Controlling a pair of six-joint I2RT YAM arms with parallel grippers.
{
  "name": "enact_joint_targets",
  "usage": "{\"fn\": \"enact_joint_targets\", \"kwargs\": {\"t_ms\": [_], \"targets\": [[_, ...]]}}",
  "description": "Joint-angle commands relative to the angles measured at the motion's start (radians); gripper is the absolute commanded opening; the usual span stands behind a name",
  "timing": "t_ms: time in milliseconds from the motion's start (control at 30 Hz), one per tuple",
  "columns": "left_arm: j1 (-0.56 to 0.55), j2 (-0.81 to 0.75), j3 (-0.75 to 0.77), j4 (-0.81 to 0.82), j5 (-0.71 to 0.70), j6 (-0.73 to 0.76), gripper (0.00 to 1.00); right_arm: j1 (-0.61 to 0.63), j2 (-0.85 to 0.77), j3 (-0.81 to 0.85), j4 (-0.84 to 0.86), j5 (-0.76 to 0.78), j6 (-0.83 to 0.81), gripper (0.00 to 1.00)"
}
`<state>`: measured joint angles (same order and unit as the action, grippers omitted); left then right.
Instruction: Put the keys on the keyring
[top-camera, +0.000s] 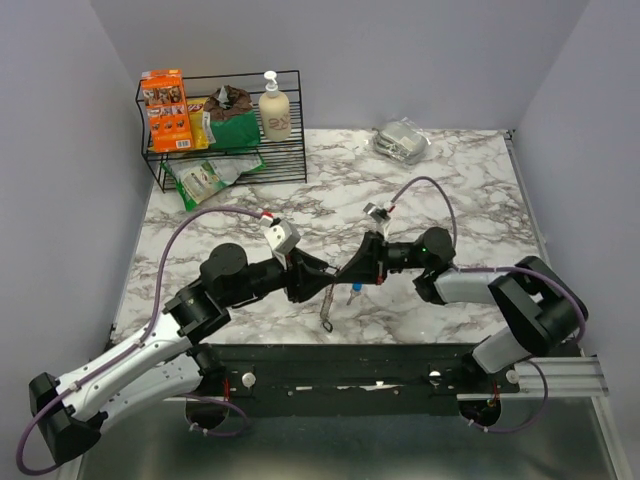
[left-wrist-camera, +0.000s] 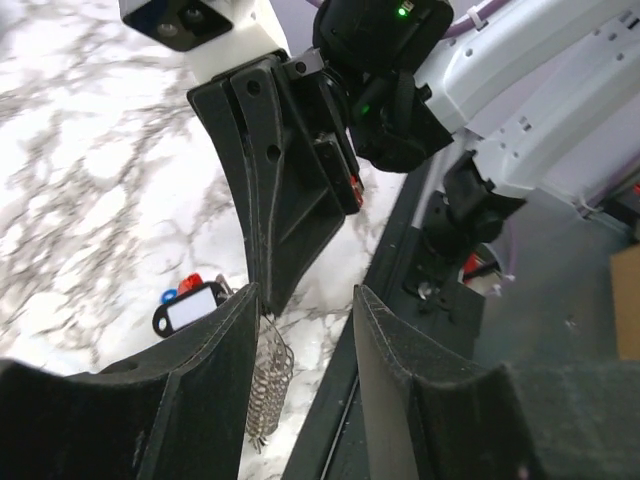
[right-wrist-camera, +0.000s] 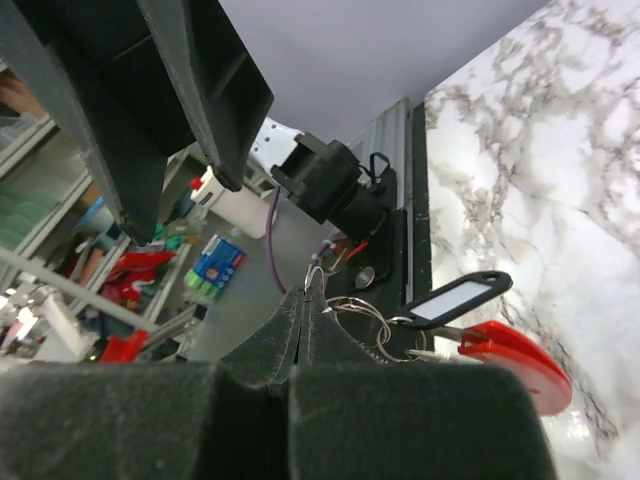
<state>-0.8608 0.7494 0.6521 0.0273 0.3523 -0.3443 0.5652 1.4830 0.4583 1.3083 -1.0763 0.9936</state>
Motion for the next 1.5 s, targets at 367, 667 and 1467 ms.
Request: {"fn": "enact_joint_targets", "kwargs": {"t_ms": [367, 667, 1467], "targets": [[0.016, -0.004, -0.019, -0.124, -0.246, 0.014, 0.54, 0.068, 0.47, 0.186, 0.245, -0.001, 0.111, 0.06], [0.02, 0.014, -0.009, -0.136, -0.271, 0.024, 0.56, 0.068, 0.226, 0.232, -0.49, 0.269, -0.344, 0.62], [0.071, 0.404, 0.035, -0.256, -0.296, -0.128, 0.53, 0.047, -0.342, 0.049, -1.004, 0.855, -0.509, 0.98]]}}
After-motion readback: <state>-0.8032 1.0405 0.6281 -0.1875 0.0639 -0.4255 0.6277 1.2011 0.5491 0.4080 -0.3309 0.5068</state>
